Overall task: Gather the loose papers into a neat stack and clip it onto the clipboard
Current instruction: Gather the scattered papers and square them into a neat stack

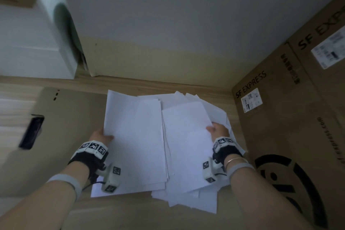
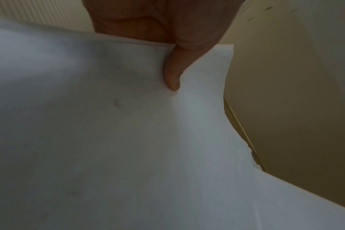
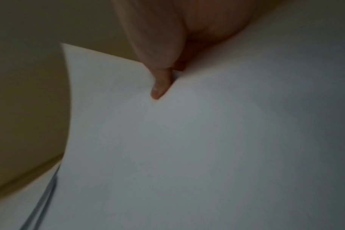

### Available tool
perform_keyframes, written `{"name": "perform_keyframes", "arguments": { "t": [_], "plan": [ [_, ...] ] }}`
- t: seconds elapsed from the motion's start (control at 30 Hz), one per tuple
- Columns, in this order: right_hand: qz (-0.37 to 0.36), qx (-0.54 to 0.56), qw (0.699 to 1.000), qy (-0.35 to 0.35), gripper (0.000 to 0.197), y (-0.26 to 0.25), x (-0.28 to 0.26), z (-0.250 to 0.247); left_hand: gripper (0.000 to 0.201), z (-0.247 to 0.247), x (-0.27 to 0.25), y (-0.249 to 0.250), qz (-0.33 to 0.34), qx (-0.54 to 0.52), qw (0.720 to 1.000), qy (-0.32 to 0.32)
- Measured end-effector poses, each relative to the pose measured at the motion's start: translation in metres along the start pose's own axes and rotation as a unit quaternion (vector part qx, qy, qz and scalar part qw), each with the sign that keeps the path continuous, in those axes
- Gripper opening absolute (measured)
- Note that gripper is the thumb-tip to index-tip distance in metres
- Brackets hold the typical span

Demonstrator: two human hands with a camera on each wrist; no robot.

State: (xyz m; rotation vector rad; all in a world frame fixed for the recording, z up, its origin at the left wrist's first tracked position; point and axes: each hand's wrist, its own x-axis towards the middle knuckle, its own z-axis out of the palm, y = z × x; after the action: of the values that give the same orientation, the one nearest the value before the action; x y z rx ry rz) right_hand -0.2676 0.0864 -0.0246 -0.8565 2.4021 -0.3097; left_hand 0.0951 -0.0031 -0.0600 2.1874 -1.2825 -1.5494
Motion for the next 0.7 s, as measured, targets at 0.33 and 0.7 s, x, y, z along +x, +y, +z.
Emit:
{"name": "perform_keyframes", "arguments": {
  "t": [0.33,0.7],
  "plan": [
    [-0.055,0.143,0.988,0.016,0.03,-0.045,-0.01,-0.019,0.046,-0.002,-0.001,0.0,-0.004,-0.01,1.0,0.002],
    [-0.074,0.118,0.986,-0.088,0.032,-0.102,-0.059,0.104,0.057,0.0,-0.006,-0.001,0.008,-0.083,0.996,-0.029]
  ]
}}
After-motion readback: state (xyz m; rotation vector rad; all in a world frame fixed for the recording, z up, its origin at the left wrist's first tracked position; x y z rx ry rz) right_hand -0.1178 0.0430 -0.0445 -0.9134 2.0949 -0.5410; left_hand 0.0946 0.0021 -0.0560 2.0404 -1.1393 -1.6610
